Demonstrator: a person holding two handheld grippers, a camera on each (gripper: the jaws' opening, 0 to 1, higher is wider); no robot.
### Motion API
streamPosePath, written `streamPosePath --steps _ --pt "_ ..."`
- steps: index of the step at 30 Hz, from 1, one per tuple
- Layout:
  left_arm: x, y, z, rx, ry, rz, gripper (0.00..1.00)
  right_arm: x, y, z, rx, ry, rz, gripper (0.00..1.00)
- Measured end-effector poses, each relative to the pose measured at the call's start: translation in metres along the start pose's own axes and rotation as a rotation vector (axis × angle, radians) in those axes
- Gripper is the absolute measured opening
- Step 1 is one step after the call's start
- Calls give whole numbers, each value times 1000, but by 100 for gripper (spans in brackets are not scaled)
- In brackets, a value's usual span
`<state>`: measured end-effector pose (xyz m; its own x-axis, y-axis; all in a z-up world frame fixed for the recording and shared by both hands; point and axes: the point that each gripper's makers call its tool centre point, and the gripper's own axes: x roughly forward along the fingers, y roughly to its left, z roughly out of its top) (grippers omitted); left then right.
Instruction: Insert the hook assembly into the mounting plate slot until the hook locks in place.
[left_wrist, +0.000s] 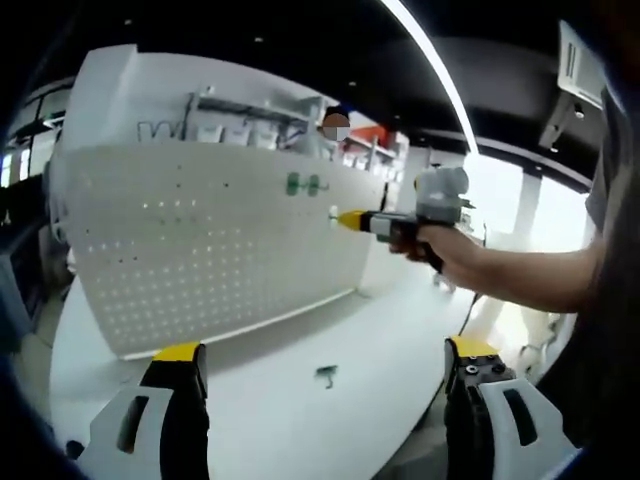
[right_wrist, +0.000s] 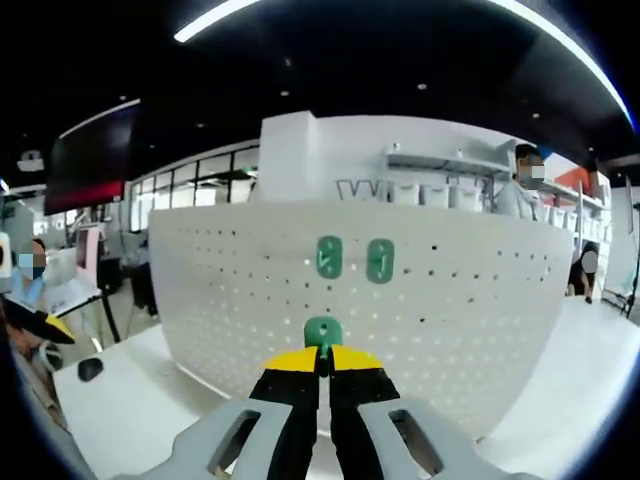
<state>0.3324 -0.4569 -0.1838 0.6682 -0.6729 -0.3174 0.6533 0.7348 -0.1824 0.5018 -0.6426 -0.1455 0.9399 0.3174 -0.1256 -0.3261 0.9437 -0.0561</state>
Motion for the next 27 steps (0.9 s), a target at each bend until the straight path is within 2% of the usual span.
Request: streamPosePath --steps 10,18,27 --pt "0 3 3 -9 -7 11 100 8 -18 3 -23 -10 -38 0" --pt "-1 5 2 -5 -3 26 100 14 -30 2 -11 -15 -66 0" --pt "-3 4 -3 -6 7 35 100 17 -55 2 26 -22 -119 0"
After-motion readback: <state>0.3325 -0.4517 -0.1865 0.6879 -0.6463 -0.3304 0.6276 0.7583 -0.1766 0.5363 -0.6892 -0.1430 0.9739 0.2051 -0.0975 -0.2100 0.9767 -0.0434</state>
